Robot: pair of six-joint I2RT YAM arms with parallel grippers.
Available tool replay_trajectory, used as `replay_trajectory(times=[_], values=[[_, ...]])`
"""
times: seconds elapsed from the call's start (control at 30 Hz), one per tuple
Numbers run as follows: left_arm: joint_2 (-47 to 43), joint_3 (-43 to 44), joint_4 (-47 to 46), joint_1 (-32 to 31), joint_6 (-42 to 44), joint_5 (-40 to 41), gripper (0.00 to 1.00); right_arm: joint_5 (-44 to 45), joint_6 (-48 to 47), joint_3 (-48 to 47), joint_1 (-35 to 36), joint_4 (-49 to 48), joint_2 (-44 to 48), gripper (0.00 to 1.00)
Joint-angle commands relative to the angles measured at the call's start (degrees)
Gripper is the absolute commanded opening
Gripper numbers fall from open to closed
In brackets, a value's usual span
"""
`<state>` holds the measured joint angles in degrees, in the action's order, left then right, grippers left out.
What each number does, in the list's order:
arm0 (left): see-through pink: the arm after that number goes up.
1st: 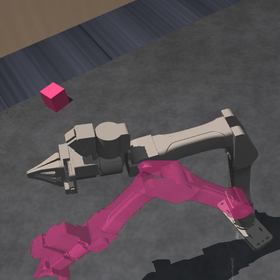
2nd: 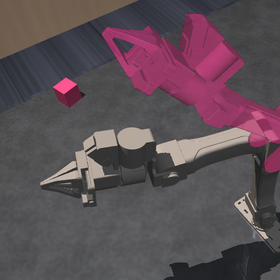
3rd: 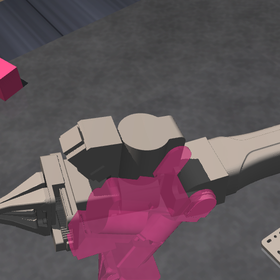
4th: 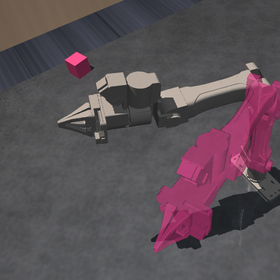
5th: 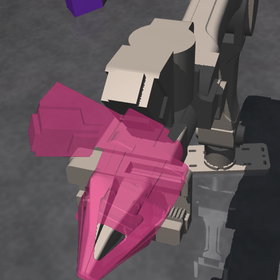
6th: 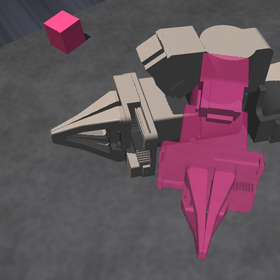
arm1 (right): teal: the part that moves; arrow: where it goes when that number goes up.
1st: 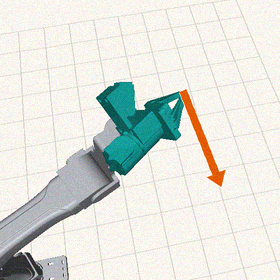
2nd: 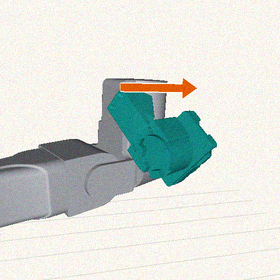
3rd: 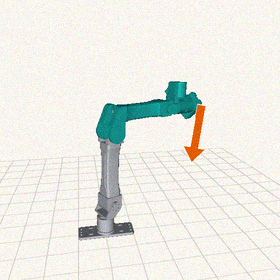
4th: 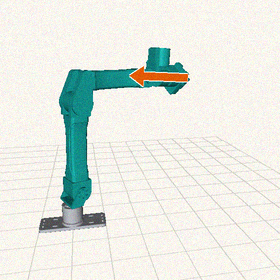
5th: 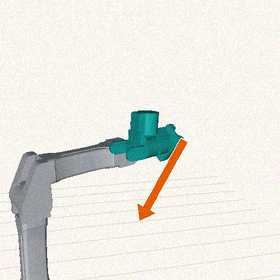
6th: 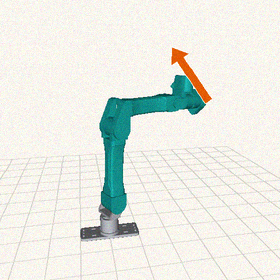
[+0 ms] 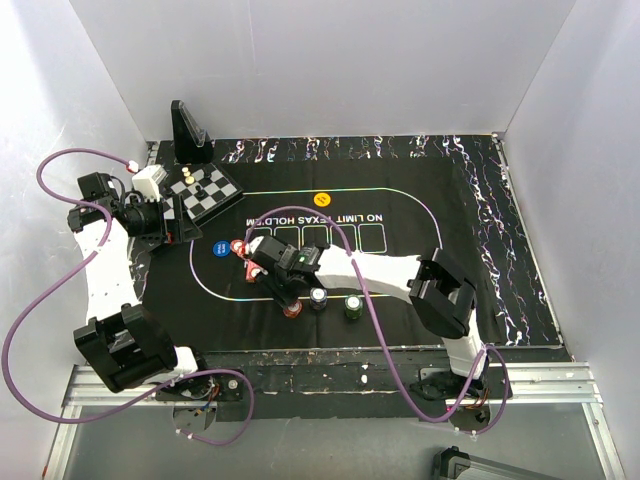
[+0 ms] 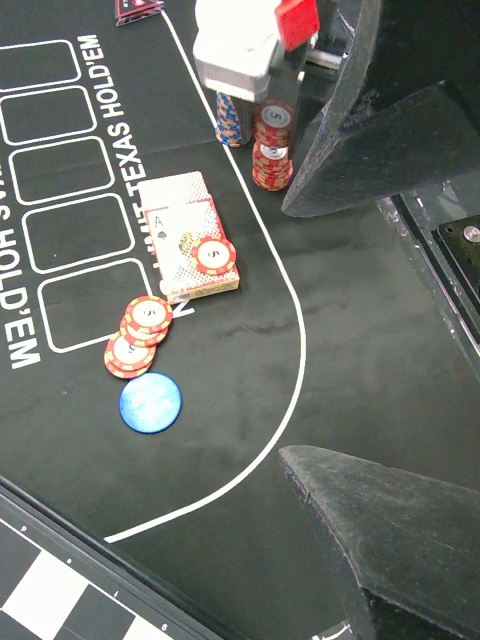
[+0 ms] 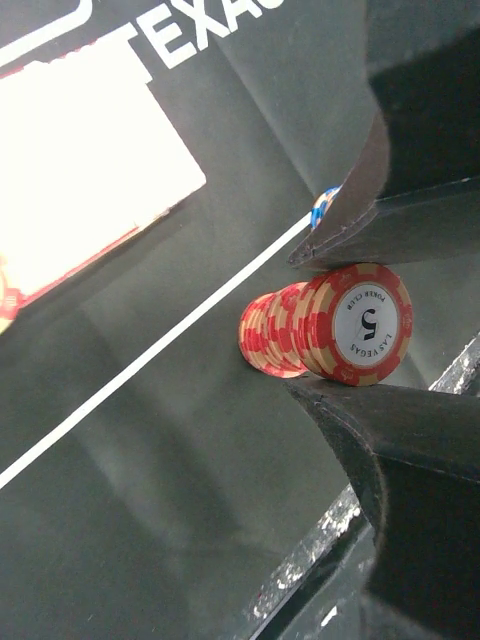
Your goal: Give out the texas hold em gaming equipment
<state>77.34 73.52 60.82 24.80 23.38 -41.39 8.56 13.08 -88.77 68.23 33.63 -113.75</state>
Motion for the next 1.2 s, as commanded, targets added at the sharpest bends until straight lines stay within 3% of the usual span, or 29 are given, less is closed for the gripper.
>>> replay_trajectory(times=[0.0,0.33,0.6,0.9,1.17], values=[[-2.19,-0.74,-0.79,0.17,0.62,-0.54,1.00,0.76,-1.65,-5.79,-0.72,1.26,3.63,0.20],[-1.67,-1.45,-0.70,0.16,1.67,-0.62,1.00,0.41,-1.22,-14.05,-14.07,3.11,1.35,0.15],[0.09,-1.71,-0.44,0.16,2.46,-1.24,1.00,3.48,-1.65,-27.40,-27.17,5.57,-10.68,0.15],[2.46,-1.45,-0.61,0.25,4.84,-0.98,1.00,1.64,-0.08,-37.96,-34.38,6.98,-23.43,0.14],[5.19,-0.83,-1.05,0.16,4.66,-2.30,1.00,-0.29,0.63,-41.93,-35.27,9.35,-28.72,0.14]])
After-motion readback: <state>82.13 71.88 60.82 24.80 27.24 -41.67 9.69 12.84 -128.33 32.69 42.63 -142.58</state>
